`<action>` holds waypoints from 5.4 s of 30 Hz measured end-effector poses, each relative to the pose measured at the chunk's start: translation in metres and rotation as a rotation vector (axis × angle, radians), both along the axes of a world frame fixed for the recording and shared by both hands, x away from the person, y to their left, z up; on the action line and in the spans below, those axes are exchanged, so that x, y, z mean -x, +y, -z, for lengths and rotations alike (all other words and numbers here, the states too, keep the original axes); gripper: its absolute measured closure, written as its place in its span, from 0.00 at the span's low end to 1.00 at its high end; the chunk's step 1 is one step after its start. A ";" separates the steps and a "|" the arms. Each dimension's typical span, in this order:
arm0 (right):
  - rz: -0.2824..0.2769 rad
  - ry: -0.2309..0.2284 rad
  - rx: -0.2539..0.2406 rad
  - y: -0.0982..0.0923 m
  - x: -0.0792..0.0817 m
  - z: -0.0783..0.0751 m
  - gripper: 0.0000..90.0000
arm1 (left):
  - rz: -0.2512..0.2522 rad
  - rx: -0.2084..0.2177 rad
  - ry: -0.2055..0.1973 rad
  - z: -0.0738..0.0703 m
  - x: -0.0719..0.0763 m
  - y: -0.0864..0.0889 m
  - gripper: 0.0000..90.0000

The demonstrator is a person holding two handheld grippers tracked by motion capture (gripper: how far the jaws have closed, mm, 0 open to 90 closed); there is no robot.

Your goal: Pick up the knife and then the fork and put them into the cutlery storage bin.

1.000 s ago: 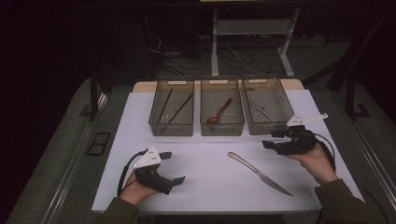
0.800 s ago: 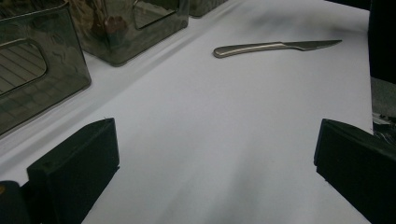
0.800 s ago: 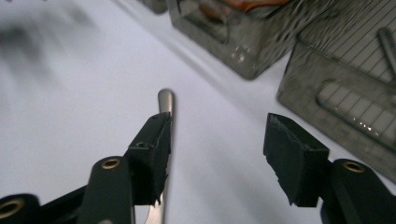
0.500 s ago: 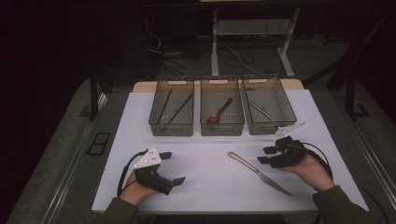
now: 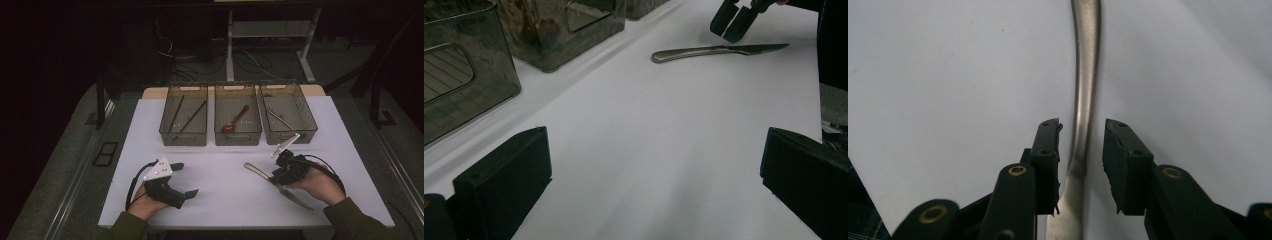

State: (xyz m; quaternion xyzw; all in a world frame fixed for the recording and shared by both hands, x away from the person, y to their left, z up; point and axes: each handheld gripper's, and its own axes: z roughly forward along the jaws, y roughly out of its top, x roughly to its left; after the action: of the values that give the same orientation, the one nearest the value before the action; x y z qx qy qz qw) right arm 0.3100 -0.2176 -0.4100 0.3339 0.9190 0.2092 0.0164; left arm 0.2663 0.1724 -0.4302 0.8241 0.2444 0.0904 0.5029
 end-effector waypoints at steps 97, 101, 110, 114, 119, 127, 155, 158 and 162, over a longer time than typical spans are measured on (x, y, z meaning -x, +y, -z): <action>0.322 -0.421 -0.372 -0.093 -0.098 -0.122 0.88 | 0.006 0.015 0.006 0.000 -0.006 -0.003 0.00; 0.352 -0.448 -0.371 -0.093 -0.112 -0.130 0.88 | 0.010 0.015 0.005 0.000 -0.005 -0.003 0.00; 0.401 -0.483 -0.345 -0.093 -0.139 -0.132 0.88 | 0.021 0.014 -0.001 0.000 -0.004 -0.003 0.00; 0.420 -0.472 -0.324 -0.093 -0.151 -0.124 0.88 | 0.020 0.015 0.002 0.000 -0.004 -0.003 0.00; 0.434 -0.448 -0.279 -0.093 -0.164 -0.110 0.88 | 0.023 0.013 0.003 0.001 -0.003 -0.004 0.00; 0.464 -0.413 -0.220 -0.095 -0.175 -0.085 0.88 | 0.027 0.012 0.006 0.001 -0.003 -0.004 0.00; 0.416 -0.215 0.018 -0.064 -0.209 -0.029 0.86 | 0.041 0.012 0.010 0.002 -0.003 -0.004 0.00; 0.414 -0.207 -0.009 -0.063 -0.208 -0.029 0.77 | 0.042 0.012 0.008 0.001 -0.003 -0.004 0.00; 0.414 -0.207 -0.054 -0.065 -0.205 -0.030 0.70 | 0.042 0.009 0.008 0.001 -0.002 -0.005 0.00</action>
State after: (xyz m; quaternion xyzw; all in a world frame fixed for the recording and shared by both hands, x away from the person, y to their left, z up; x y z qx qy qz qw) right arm 0.5146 -0.2826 -0.3798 0.4924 0.8183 0.2589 0.1444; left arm 0.2688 0.1678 -0.4315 0.8271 0.2295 0.0756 0.5074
